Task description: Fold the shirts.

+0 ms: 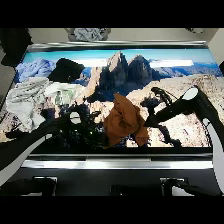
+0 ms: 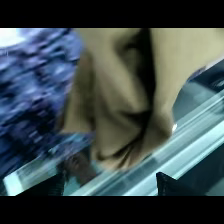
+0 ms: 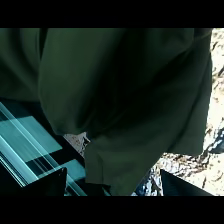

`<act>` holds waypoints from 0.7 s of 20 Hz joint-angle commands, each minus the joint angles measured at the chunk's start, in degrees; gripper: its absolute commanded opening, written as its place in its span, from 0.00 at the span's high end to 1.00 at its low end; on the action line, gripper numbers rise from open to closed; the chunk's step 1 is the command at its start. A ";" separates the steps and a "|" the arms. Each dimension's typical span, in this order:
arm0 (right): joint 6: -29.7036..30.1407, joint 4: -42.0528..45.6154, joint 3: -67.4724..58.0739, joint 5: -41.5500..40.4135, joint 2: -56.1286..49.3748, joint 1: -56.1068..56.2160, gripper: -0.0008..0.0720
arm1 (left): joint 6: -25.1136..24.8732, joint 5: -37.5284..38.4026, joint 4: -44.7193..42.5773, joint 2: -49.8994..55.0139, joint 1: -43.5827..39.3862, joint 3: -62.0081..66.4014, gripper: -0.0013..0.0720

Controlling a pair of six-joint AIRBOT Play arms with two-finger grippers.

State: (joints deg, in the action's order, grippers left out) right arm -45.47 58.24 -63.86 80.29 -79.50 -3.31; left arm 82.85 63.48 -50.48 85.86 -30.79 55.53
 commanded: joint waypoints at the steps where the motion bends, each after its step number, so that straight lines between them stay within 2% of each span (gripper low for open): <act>1: 0.24 4.92 3.43 -2.29 -0.26 0.04 0.01 | -0.35 -8.85 2.54 0.46 -3.61 -3.10 0.09; 4: -1.64 6.54 4.76 -3.04 -1.44 0.04 0.02 | 0.13 -10.29 3.32 0.81 -3.93 -3.10 0.12; 6: -2.38 5.62 6.49 -3.93 -2.71 0.04 0.02 | 0.09 -10.93 4.92 1.49 -3.98 -3.10 0.34; 8: -2.32 2.34 8.17 -4.44 -4.31 0.04 0.02 | 0.11 -11.10 6.08 2.47 -3.98 -3.10 0.69; 9: -2.29 0.44 8.81 -4.96 -5.18 0.04 0.02 | 0.09 -11.06 6.19 2.80 -3.93 -3.10 0.84; 10: -2.32 -1.44 9.42 -6.12 -6.08 0.04 0.03 | 0.02 -11.04 6.14 2.80 -3.93 -3.10 0.94; 11: -2.32 -2.95 9.84 -7.37 -6.80 0.04 0.07 | -0.02 -11.02 6.16 2.64 -3.89 -2.99 0.94; 12: -2.32 -4.28 9.94 -8.41 -7.56 0.04 0.17 | -0.83 -10.80 6.08 2.51 -3.85 -2.51 0.94; 13: -2.29 -5.55 9.94 -8.94 -8.07 0.04 0.41 | -1.64 -10.82 6.03 2.21 -3.82 -1.97 0.94; 14: -2.12 -6.16 9.94 -9.53 -8.17 0.04 0.93 | -2.03 -10.84 5.16 1.66 -3.78 -1.16 0.94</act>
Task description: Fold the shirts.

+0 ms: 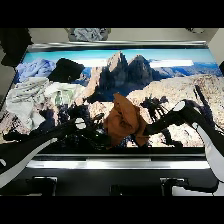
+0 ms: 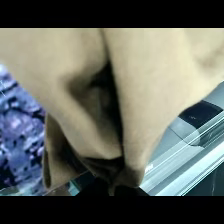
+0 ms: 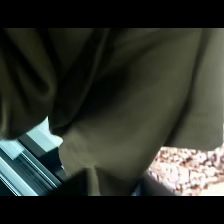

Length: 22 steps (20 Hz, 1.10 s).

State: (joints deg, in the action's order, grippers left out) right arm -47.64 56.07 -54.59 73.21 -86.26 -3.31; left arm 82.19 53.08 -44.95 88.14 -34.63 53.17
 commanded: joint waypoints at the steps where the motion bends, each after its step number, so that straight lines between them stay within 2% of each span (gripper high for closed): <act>1: 0.09 -3.98 0.52 -2.75 -1.22 -0.04 0.93 | -1.38 -0.42 -2.67 -1.66 0.17 2.36 0.94; 3: 2.69 -3.02 -0.96 -2.56 0.79 -0.09 0.93 | -1.42 0.48 -10.38 -5.86 1.31 5.66 0.94; 5: 2.97 1.95 -5.42 -2.64 5.97 -0.09 0.93 | -1.11 2.91 -20.24 -12.02 3.72 10.56 0.95; 7: 1.38 10.75 -13.40 -3.85 13.38 -0.09 0.93 | 1.97 4.61 -30.08 -19.91 8.09 18.01 0.94; 9: -1.36 21.55 -22.84 -7.45 21.51 -0.09 0.93 | 5.22 4.35 -35.52 -26.95 13.51 26.53 0.94; 11: -8.63 33.27 -32.06 -12.09 30.32 -0.09 0.93 | 9.40 4.28 -36.54 -33.05 20.24 36.28 0.94; 12: -11.45 36.20 -35.19 -13.38 34.05 -0.07 0.93 | 11.30 4.22 -36.50 -35.45 22.82 40.06 0.94; 16: -13.68 29.97 -38.60 -14.62 45.81 -0.07 0.93 | 12.33 -2.95 -32.46 -42.21 22.82 47.21 0.94; 18: -13.68 31.74 -38.60 -11.93 48.94 -0.07 0.93 | 12.39 -4.87 -33.66 -43.98 22.93 47.45 0.94; 20: -13.68 35.12 -38.60 -7.17 50.49 -0.07 0.93 | 12.85 -1.40 -36.68 -44.35 24.13 47.45 0.94; 22: -13.66 37.59 -38.60 1.49 50.62 -0.07 0.93 | 13.49 7.41 -40.68 -43.98 25.77 47.41 0.94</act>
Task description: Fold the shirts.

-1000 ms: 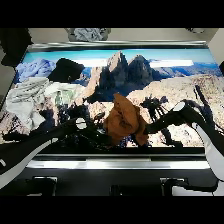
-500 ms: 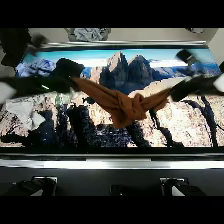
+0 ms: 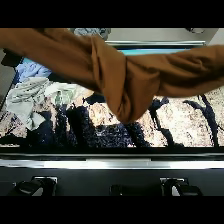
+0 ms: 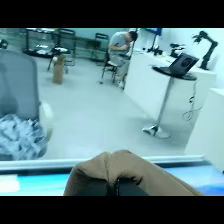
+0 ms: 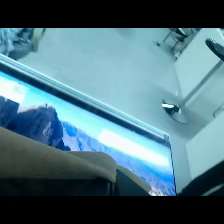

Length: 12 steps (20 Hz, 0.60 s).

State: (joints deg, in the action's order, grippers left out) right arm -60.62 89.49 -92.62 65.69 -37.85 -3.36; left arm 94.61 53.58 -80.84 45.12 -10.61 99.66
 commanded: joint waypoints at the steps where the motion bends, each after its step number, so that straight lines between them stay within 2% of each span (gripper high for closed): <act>1: -0.68 6.36 -0.57 14.53 1.73 -0.02 0.93 | 1.07 12.37 -7.98 -0.59 2.64 0.68 0.94; 4: -0.70 13.38 -0.31 30.08 -0.46 -0.02 0.93 | 1.05 23.15 -14.34 -1.07 5.86 -3.30 0.94; 6: -0.61 12.72 1.11 36.54 -1.68 -0.02 0.93 | 1.07 24.48 -14.29 -2.91 7.67 -8.35 0.94; 8: 0.44 10.75 2.84 40.22 -1.66 -0.02 0.93 | 1.92 23.34 -13.97 -5.27 7.72 -12.41 0.94; 12: -0.11 10.64 2.95 40.28 1.42 -0.02 0.93 | 1.95 23.28 -13.40 -10.60 7.78 -13.05 0.94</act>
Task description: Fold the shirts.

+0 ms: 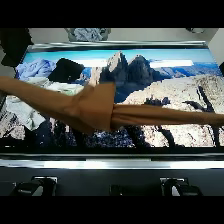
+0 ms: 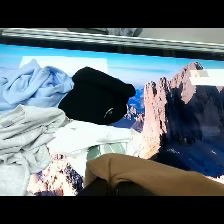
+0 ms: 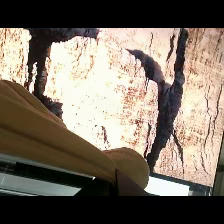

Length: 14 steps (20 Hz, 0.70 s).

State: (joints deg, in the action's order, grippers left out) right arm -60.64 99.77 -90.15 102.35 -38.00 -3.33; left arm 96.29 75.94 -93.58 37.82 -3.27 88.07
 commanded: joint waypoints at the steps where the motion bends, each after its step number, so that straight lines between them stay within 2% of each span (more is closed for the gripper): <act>1: -0.13 0.35 0.48 3.65 2.34 -0.04 0.93 | 0.26 0.98 -0.79 -4.50 0.44 -1.49 0.94; 3: -0.63 0.33 1.05 3.72 2.58 -0.04 0.93 | 1.33 1.75 -0.74 -5.01 0.44 -2.25 0.94; 5: -0.96 0.11 7.26 3.72 2.47 -0.04 0.93 | 1.29 1.57 -0.76 -4.76 0.44 -7.98 0.94; 7: -1.11 0.09 20.00 1.33 1.36 -0.04 0.93 | 1.29 -4.63 0.11 -4.68 0.42 -19.23 0.94; 8: -1.18 0.15 26.43 -3.87 -0.04 -0.04 0.93 | 1.29 -11.52 2.32 -4.42 0.42 -25.77 0.94; 9: -2.34 -0.26 32.72 -12.52 -2.32 -0.04 0.93 | 1.27 -19.04 5.03 -3.63 0.37 -31.43 0.94; 11: -8.26 -0.57 39.69 -29.77 -9.75 -0.04 0.93 | 1.29 -33.53 9.79 0.35 0.39 -40.33 0.94; 12: -11.34 -0.70 40.22 -36.87 -14.60 -0.04 0.93 | 1.29 -38.80 11.50 3.54 0.37 -42.97 0.94; 14: -15.58 -3.21 39.54 -50.88 -24.44 -0.04 0.93 | 1.29 -44.59 13.35 11.13 0.37 -44.19 0.94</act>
State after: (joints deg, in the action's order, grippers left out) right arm -69.38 99.02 -54.78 73.71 -51.94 -3.36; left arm 97.56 46.19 -85.34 41.52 -2.90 50.41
